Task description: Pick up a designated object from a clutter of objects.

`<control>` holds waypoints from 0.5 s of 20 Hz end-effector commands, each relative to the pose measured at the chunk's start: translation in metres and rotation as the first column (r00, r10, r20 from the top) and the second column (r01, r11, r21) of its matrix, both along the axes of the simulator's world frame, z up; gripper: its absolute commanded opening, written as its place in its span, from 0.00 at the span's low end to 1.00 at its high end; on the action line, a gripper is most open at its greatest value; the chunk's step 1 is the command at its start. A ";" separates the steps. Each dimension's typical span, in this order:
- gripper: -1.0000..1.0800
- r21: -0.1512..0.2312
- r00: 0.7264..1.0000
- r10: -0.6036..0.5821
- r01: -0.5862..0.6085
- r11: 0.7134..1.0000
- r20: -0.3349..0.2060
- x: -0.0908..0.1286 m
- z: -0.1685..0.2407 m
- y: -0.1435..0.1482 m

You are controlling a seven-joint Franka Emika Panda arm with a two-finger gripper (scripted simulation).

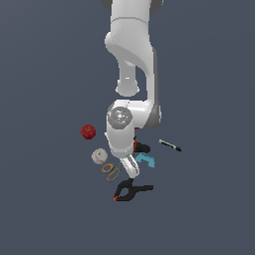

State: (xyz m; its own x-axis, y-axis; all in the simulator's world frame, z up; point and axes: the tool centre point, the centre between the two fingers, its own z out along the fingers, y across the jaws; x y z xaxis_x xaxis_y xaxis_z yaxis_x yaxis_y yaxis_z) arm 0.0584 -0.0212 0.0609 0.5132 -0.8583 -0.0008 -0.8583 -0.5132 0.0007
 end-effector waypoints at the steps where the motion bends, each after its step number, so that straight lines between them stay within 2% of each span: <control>1: 0.96 0.000 1.000 0.000 0.000 1.000 0.000 0.000 -0.003 0.000; 10: 0.96 0.000 1.000 -0.004 0.004 1.000 0.001 -0.001 -0.040 0.000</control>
